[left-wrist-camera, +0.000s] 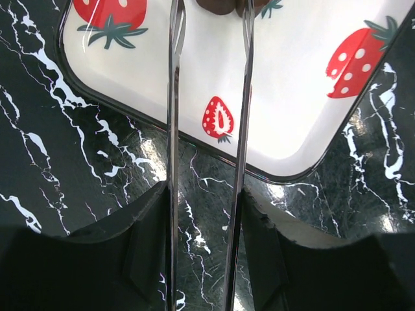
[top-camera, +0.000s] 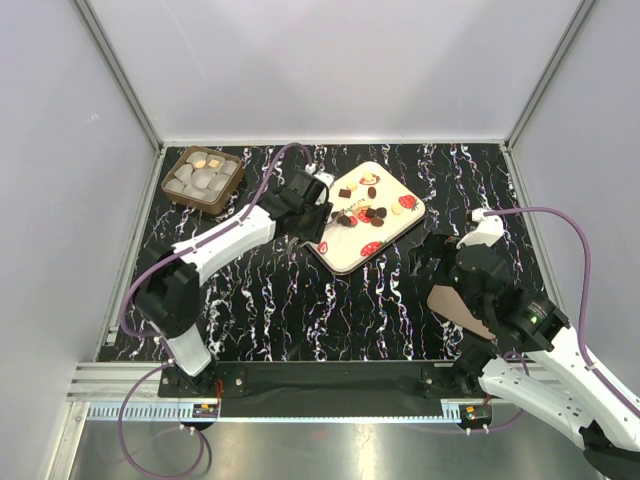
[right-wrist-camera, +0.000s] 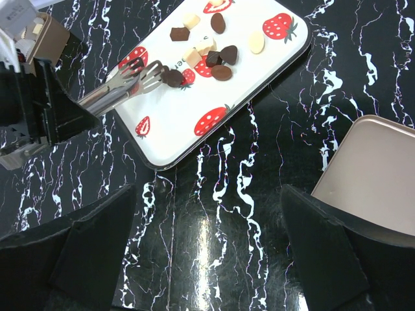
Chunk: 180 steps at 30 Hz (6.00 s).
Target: Pack the chocolate
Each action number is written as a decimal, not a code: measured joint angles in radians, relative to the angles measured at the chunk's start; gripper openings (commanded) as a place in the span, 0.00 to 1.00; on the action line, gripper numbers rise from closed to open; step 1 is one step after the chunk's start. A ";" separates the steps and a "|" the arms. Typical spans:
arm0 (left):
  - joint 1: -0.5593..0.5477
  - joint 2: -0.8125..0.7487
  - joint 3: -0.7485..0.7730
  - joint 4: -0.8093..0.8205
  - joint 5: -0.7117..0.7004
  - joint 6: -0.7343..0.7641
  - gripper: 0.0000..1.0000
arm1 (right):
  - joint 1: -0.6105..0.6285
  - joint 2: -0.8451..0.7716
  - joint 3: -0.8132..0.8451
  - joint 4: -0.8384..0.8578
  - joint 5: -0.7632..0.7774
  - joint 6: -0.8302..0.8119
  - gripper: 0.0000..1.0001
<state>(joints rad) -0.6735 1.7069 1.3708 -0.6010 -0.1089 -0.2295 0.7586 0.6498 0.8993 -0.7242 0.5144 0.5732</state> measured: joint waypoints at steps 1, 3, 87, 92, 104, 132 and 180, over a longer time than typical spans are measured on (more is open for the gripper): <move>0.000 0.009 0.000 0.002 -0.001 0.000 0.50 | 0.000 0.000 0.000 0.000 0.000 0.000 1.00; 0.000 0.028 -0.001 0.010 -0.001 0.000 0.50 | 0.000 0.000 0.000 0.000 0.000 0.000 1.00; 0.649 0.300 0.418 -0.098 0.024 0.023 0.38 | 0.000 0.108 -0.009 0.079 0.073 -0.108 1.00; 0.649 0.312 0.423 -0.084 0.038 0.029 0.40 | 0.000 0.110 -0.011 0.089 0.073 -0.111 1.00; 0.649 0.324 0.430 -0.085 0.048 0.041 0.47 | 0.000 0.110 -0.012 0.100 0.079 -0.115 1.00; 0.204 -0.122 0.123 -0.051 0.098 0.064 0.47 | 0.000 0.055 -0.010 0.034 0.019 -0.021 1.00; -0.020 0.121 0.031 0.040 -0.030 0.014 0.40 | 0.000 0.023 -0.010 0.023 0.016 -0.004 1.00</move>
<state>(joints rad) -0.6933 1.8278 1.4017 -0.5610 -0.1390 -0.2157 0.7586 0.6727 0.8898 -0.7017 0.5308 0.5690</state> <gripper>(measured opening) 0.413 0.994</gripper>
